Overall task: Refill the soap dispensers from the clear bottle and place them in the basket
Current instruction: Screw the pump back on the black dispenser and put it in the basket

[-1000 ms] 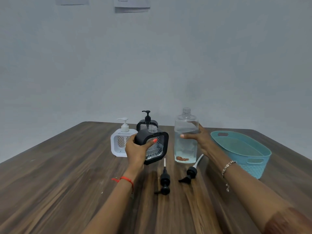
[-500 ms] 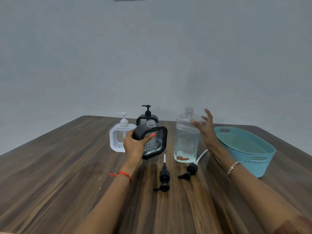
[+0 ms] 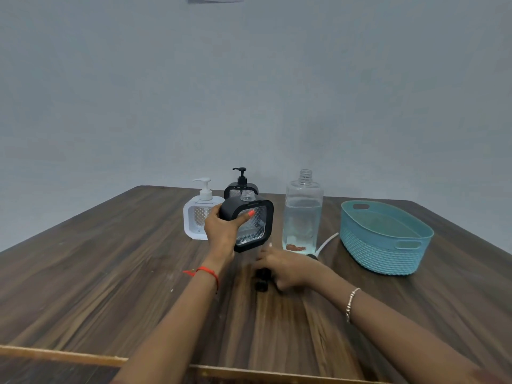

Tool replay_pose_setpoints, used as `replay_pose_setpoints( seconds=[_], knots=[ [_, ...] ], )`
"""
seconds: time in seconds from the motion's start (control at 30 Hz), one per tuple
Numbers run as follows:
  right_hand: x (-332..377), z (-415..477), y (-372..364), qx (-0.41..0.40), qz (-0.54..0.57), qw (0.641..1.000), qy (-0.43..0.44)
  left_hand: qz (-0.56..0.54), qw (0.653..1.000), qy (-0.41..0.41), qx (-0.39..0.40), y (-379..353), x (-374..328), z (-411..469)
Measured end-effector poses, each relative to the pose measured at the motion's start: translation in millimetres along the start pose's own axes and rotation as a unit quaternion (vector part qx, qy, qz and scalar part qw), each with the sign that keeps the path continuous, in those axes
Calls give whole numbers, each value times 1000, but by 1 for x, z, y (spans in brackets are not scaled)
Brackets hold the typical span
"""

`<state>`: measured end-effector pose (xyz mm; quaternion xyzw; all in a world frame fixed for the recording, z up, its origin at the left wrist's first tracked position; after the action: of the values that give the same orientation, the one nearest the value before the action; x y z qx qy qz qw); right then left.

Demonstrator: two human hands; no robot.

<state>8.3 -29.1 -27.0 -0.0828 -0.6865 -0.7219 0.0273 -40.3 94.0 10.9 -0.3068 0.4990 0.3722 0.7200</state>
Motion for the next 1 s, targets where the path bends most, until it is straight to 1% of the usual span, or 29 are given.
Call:
replay_pose_setpoints(
  seconds=[0.03,0.1,0.17,0.2,0.27,0.37,0.43,0.5,0.53,0.57,0.63,0.87,1.0],
  knots=[
    [-1,-1,-1,10,8,1000,-10,-4,1000,1,1,1,-1,-1],
    [-1,-3,6,-13,40,999,-18,-5,1000,2,2,3,-2,-4],
    [4,-8,24,-70,113,991,-23,-3,1000,1,3,6,-3,-7],
    [6,-12,37,-110,162,980,-28,-1,1000,1,4,7,-4,-7],
    [5,-23,70,-202,277,938,-51,1,1000,6,7,8,-5,-9],
    [1,-40,117,-321,438,838,-56,9,1000,1,17,7,-10,-12],
    [1,-48,148,-406,483,775,-28,6,1000,-3,30,5,-14,-16],
    [3,-52,171,-469,492,734,-3,8,999,4,47,1,-15,-19],
    [3,-53,179,-490,490,721,3,7,998,8,58,-1,-15,-21],
    [4,-53,186,-503,485,715,5,0,997,15,70,-2,-15,-22],
    [4,-52,194,-509,478,715,1,-13,995,23,93,-6,-14,-25],
    [6,-49,193,-484,486,727,-9,-25,991,7,129,-13,-22,-33],
    [10,-56,198,-503,491,711,3,-34,990,12,140,-15,-21,-37]
  ],
)
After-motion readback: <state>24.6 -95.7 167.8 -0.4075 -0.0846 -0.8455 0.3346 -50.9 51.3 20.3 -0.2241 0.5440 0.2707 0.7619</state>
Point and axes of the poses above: each hand's wrist, its own z-axis towards the middle knuckle, its own y-axis out of the back of the hand, x = y × z, the point moved 6 cm from there along z, towards the middle knuckle, and after that the axes turned 13 degrees about z, right-handed, at the moved point
